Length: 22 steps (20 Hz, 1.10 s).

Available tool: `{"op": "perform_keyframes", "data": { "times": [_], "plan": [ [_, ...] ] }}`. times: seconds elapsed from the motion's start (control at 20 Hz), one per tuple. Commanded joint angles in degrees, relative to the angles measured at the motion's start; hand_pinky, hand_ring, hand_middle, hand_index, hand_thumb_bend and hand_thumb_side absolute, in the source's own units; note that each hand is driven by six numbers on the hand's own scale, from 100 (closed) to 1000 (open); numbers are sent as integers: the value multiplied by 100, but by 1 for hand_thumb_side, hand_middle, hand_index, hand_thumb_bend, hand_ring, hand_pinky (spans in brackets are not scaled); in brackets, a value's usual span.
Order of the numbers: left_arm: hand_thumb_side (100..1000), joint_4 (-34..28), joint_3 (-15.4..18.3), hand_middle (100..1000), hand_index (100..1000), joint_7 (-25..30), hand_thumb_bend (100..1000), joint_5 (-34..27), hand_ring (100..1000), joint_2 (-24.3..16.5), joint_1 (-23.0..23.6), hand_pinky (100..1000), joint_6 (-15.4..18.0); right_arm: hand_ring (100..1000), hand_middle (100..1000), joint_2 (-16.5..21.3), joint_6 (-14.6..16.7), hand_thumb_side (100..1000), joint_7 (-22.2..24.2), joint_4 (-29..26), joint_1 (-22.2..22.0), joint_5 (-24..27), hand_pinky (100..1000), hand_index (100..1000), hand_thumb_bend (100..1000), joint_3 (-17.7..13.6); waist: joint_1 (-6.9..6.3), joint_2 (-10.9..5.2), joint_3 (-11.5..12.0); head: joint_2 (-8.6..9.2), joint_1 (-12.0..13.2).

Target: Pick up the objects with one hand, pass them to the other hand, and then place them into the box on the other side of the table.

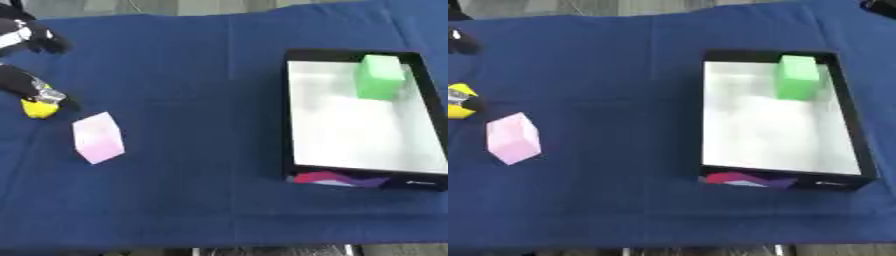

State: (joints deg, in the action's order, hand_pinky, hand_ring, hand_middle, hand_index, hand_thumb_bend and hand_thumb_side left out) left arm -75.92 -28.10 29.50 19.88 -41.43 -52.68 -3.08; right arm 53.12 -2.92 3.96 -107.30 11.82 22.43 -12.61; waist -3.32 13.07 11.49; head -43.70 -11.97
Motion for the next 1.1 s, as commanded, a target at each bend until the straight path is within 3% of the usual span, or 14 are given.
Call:
{"op": "perform_keyframes", "data": {
  "times": [0.05,0.35,0.6,0.8,1.1],
  "plan": [
    [547,-436,68,727,821,301,997,-64,803,-395,15,836,-248,936,737,118,-17,335,25,-65,45,-108,888,973,100,-33,25,8,-6,58,-11],
    [516,-955,19,727,809,878,1000,25,812,-472,80,835,-816,934,736,95,-25,337,38,-64,47,-217,888,971,100,13,16,11,-16,92,3],
    [466,-1097,-183,739,801,1366,1000,467,830,-529,35,827,-1099,933,733,79,-47,341,39,-59,45,-251,888,970,100,33,3,12,-33,110,77],
    [420,-1122,-231,739,795,1698,1000,859,831,-495,86,818,-1097,932,731,46,-69,347,50,-46,35,-284,888,969,100,40,2,13,-35,106,126],
    [379,-892,-255,721,776,1663,1000,1484,818,-272,219,804,-914,932,730,-38,-110,363,104,-32,30,-378,888,968,100,73,19,22,-33,93,186]
  ]
}}
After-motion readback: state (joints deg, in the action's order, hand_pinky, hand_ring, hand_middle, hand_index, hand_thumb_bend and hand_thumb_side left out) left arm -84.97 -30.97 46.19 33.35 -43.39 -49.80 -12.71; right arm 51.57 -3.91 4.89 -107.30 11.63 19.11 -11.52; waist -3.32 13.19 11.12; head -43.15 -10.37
